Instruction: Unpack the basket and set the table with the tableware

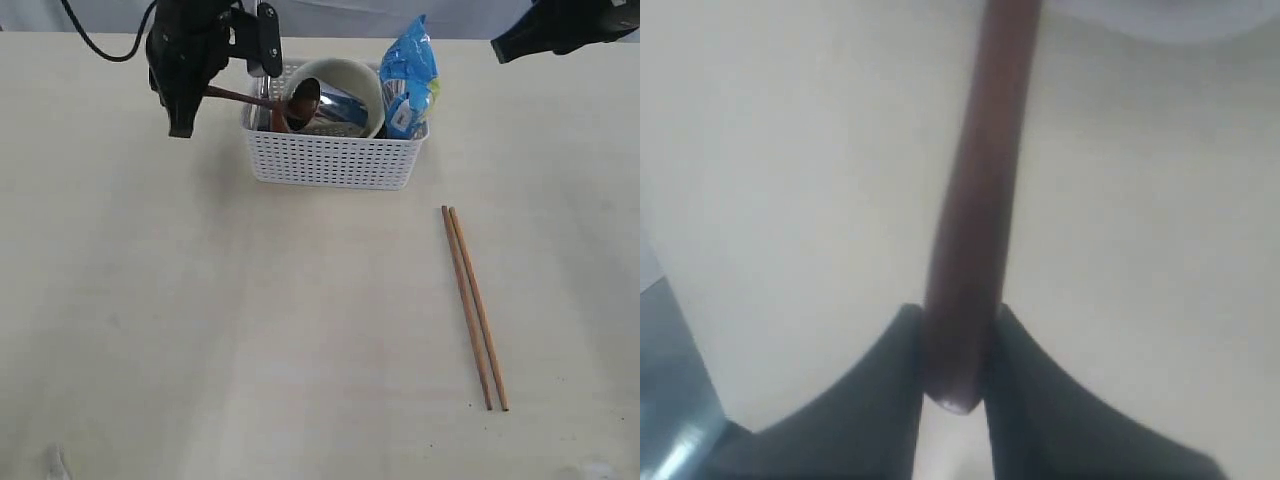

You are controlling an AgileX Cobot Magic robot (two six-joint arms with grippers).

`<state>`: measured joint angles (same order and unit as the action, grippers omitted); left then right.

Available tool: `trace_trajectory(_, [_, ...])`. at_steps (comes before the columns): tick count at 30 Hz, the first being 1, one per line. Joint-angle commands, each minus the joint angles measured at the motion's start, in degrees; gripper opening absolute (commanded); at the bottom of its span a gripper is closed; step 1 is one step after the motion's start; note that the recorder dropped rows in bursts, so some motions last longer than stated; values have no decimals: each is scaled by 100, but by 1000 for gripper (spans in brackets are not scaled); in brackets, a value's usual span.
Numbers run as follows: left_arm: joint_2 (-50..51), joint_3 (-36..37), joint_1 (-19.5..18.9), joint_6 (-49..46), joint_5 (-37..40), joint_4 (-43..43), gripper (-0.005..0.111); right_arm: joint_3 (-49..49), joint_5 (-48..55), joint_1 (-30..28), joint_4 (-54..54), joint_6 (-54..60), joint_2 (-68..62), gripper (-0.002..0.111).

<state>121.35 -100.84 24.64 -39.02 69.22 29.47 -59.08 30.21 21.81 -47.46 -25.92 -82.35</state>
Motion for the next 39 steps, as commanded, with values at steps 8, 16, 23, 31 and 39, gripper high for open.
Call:
trace_trajectory(8, [-854, -21, 1, 26, 74, 5, 0, 10, -357, -36, -33, -33, 37, 41])
trace_trajectory(16, [-1276, -21, 1, 26, 74, -817, 0, 10, -770, -36, 159, -16, 37, 41])
trace_trajectory(23, [-1589, -21, 1, -196, 74, -1810, 0, 91, -920, 334, 414, 297, 37, 41])
trace_trajectory(31, [-1770, 380, 1, -602, 74, -2125, 0, 334, -789, 1473, 391, 1679, 37, 23])
trace_trajectory(39, [-1890, 446, 11, -602, 74, -2657, 0, 334, -516, 2615, 259, 2940, 37, 62])
